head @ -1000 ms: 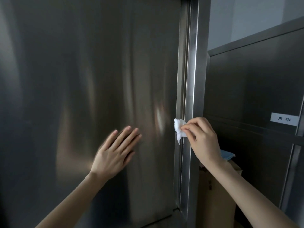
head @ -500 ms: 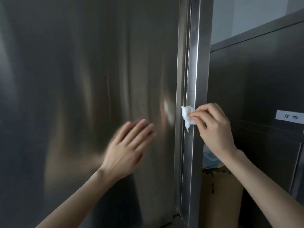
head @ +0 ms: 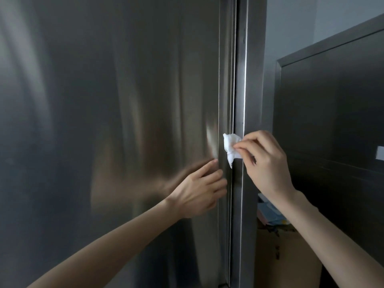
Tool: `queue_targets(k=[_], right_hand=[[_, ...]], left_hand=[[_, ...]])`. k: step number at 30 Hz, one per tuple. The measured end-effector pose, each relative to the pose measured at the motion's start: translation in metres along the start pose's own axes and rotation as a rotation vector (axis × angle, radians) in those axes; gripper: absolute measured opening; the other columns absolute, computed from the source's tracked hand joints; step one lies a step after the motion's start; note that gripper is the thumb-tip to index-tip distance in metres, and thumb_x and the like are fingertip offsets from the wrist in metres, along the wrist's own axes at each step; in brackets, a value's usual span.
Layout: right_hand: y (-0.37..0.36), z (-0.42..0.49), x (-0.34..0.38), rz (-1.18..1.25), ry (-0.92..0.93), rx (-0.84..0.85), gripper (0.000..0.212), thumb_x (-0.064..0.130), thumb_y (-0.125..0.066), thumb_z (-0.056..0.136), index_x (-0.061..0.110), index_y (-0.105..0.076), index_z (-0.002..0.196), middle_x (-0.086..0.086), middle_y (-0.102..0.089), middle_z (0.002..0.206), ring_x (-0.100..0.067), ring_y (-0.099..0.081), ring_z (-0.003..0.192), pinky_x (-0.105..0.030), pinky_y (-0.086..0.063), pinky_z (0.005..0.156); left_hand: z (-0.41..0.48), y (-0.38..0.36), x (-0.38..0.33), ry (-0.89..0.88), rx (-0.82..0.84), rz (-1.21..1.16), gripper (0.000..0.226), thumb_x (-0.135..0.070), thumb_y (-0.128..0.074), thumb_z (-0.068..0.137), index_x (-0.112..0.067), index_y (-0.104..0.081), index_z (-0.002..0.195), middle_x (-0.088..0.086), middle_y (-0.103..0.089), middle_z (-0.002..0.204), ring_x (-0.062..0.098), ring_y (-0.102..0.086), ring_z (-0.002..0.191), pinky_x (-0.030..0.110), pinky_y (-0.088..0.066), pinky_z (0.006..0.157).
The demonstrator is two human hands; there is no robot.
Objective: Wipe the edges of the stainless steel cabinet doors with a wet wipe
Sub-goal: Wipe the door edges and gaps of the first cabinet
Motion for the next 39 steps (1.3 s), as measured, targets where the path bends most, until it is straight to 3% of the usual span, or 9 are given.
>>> queue_targets(k=[9, 12, 15, 18, 26, 28, 31, 33, 39], right_hand=[[-0.013, 0.027, 0.014, 0.151, 0.003, -0.057, 0.006, -0.005, -0.066, 0.082, -0.001, -0.071, 0.080, -0.013, -0.061, 0.080, -0.023, -0.059, 0.075, -0.017, -0.044, 0.077], [-0.029, 0.037, 0.042, 0.264, 0.017, -0.083, 0.005, -0.006, -0.068, 0.081, -0.002, -0.071, 0.079, -0.013, -0.061, 0.079, -0.024, -0.059, 0.073, -0.024, -0.048, 0.073], [-0.051, 0.046, 0.075, 0.365, 0.043, -0.107, 0.006, -0.005, -0.067, 0.082, -0.002, -0.071, 0.078, -0.012, -0.061, 0.078, -0.023, -0.058, 0.072, -0.022, -0.046, 0.071], [-0.072, 0.056, 0.105, 0.422, 0.037, -0.105, 0.005, -0.006, -0.069, 0.081, -0.002, -0.071, 0.079, -0.012, -0.061, 0.079, -0.026, -0.060, 0.071, -0.030, -0.050, 0.068], [-0.104, 0.103, 0.152, 0.370, 0.090, -0.171, 0.007, -0.005, -0.070, 0.080, 0.000, -0.068, 0.075, -0.009, -0.063, 0.077, -0.027, -0.060, 0.069, -0.032, -0.049, 0.066], [-0.110, 0.109, 0.158, 0.287, 0.099, -0.156, 0.010, -0.003, -0.072, 0.077, 0.004, -0.068, 0.072, -0.006, -0.065, 0.076, -0.026, -0.060, 0.068, -0.036, -0.045, 0.065], [-0.116, 0.104, 0.163, 0.183, 0.101, -0.138, 0.008, 0.004, -0.074, 0.077, 0.007, -0.068, 0.071, -0.003, -0.066, 0.074, -0.026, -0.062, 0.069, -0.033, -0.036, 0.067], [-0.118, 0.096, 0.165, 0.155, 0.083, -0.149, 0.007, 0.011, -0.075, 0.078, 0.007, -0.070, 0.075, -0.003, -0.068, 0.077, -0.024, -0.063, 0.073, -0.035, -0.040, 0.069], [-0.128, 0.105, 0.171, 0.199, 0.000, -0.214, 0.013, 0.012, -0.074, 0.080, 0.004, -0.069, 0.089, -0.007, -0.071, 0.086, -0.023, -0.067, 0.079, -0.038, -0.053, 0.067]], left_hand=[[-0.090, -0.015, 0.029, 0.048, -0.118, -0.050, 0.022, -0.031, -0.053, 0.082, -0.025, -0.069, 0.096, -0.004, -0.066, 0.107, 0.019, -0.050, 0.114, 0.043, -0.018, 0.119], [-0.127, -0.011, 0.042, 0.070, -0.088, -0.057, 0.018, -0.029, -0.056, 0.086, -0.024, -0.072, 0.093, -0.004, -0.068, 0.106, 0.017, -0.057, 0.111, 0.043, -0.028, 0.116], [-0.156, -0.003, 0.055, 0.088, -0.072, -0.080, 0.019, -0.025, -0.055, 0.090, -0.022, -0.073, 0.093, -0.001, -0.070, 0.106, 0.018, -0.062, 0.110, 0.043, -0.035, 0.112], [-0.177, 0.001, 0.062, 0.087, -0.070, -0.103, 0.016, -0.022, -0.059, 0.088, -0.019, -0.073, 0.097, 0.002, -0.069, 0.108, 0.020, -0.062, 0.114, 0.043, -0.035, 0.113], [-0.194, 0.002, 0.070, 0.118, -0.123, -0.177, 0.026, -0.020, -0.063, 0.089, -0.018, -0.066, 0.114, 0.006, -0.066, 0.121, 0.024, -0.055, 0.126, 0.046, -0.038, 0.110], [-0.195, 0.005, 0.080, 0.258, -0.201, -0.145, 0.031, -0.018, -0.061, 0.089, -0.019, -0.065, 0.120, 0.005, -0.064, 0.126, 0.023, -0.050, 0.130, 0.046, -0.036, 0.112], [-0.199, 0.016, 0.112, 0.649, -0.363, -0.074, 0.040, -0.019, -0.060, 0.087, -0.014, -0.055, 0.126, 0.007, -0.056, 0.133, 0.023, -0.041, 0.137, 0.049, -0.031, 0.115], [-0.199, 0.024, 0.132, 0.817, -0.417, -0.081, 0.045, -0.024, -0.056, 0.088, -0.008, -0.050, 0.130, 0.011, -0.049, 0.140, 0.026, -0.035, 0.141, 0.048, -0.025, 0.118], [-0.179, 0.034, 0.161, 0.845, -0.333, -0.017, 0.061, -0.034, -0.046, 0.090, -0.005, -0.044, 0.142, 0.010, -0.036, 0.153, 0.027, -0.025, 0.146, 0.047, -0.015, 0.120]])
Point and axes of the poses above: each hand's wrist, its own z-axis towards the middle knuckle, its own y-axis out of the back of the hand, x = y × z, the point moved 2 cm from there along z, towards the middle knuckle
